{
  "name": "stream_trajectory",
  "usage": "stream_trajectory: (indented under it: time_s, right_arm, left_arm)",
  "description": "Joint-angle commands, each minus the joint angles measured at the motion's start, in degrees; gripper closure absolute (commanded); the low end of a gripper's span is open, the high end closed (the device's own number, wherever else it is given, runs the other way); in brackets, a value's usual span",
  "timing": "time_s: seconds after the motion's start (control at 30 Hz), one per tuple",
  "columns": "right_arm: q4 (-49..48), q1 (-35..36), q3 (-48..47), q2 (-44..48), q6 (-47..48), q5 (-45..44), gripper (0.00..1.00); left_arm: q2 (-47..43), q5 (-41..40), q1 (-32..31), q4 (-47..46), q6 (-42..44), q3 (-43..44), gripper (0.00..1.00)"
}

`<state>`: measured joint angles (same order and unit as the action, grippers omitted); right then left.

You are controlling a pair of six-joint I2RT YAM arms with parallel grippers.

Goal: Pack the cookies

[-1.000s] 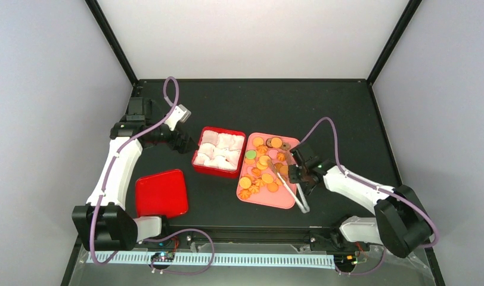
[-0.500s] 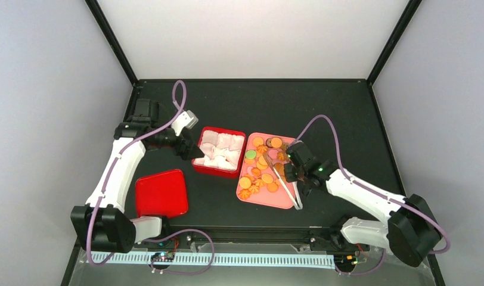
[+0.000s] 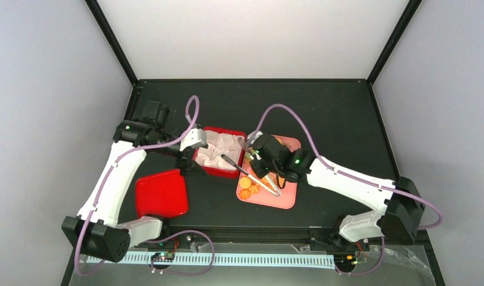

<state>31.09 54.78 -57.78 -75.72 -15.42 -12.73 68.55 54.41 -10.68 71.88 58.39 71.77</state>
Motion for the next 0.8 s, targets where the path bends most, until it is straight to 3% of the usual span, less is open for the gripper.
stream_trajectory:
  time_s: [0.0, 0.13, 0.3, 0.6, 0.67, 0.77]
  right_arm:
    - [2.45, 4.83, -6.58, -3.37, 5.99, 0.50, 0.99]
    - [4.61, 7.54, -12.34, -7.37, 8.40, 0.63, 0.99]
    - [4.73, 10.01, -15.87, -9.96, 10.60, 0.37, 0.99]
    - [6.13, 11.48, -19.21, -11.42, 12.02, -0.34, 0.99]
    - [6.39, 11.56, -19.66, -11.59, 12.29, -0.40, 0.99]
    - [6.40, 11.64, -20.11, -11.80, 12.43, -0.21, 0.99]
  left_arm:
    - [-4.60, 0.09, -1.29, 0.73, 6.84, -1.08, 0.01]
    - [-8.11, -3.50, -4.24, -3.56, 5.70, -4.44, 0.06]
    - [-9.60, -5.71, -5.73, -6.57, 6.19, -7.48, 0.27]
    - [-10.94, -8.90, -6.61, -10.34, 5.25, -11.21, 0.43]
    - [-10.72, -9.06, -6.71, -10.27, 5.32, -11.50, 0.50]
    - [-10.54, -9.06, -7.21, -10.00, 5.21, -11.97, 0.70]
